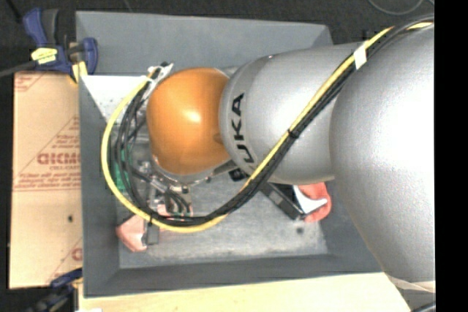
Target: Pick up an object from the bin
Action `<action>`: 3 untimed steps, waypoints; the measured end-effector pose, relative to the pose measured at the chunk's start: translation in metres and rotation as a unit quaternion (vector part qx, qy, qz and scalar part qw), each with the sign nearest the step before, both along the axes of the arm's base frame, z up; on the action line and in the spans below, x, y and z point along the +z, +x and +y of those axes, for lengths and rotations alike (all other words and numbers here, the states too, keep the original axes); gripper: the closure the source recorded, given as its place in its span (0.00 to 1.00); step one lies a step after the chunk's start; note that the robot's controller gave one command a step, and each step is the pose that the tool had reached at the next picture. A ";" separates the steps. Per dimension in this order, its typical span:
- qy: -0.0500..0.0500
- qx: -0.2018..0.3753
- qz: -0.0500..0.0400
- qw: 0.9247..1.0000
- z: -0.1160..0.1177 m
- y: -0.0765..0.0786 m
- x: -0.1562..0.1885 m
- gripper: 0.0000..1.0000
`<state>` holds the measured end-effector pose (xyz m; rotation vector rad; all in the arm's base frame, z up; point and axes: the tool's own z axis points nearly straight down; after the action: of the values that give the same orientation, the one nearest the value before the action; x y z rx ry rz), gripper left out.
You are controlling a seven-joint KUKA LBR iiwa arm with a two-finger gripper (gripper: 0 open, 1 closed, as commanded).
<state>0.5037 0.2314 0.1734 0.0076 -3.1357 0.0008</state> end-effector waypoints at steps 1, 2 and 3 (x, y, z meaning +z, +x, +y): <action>0.001 -0.002 -0.004 1.000 -0.001 0.002 0.005 0.00; 0.001 0.018 -0.004 1.000 -0.027 0.012 -0.036 0.00; 0.001 -0.067 -0.003 0.998 -0.038 0.018 -0.051 1.00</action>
Offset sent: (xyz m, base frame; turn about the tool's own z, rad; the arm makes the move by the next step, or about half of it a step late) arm 0.0138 -0.0403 -0.0573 -0.0489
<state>0.5218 0.1932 0.1219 -0.2036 -3.1349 -0.0023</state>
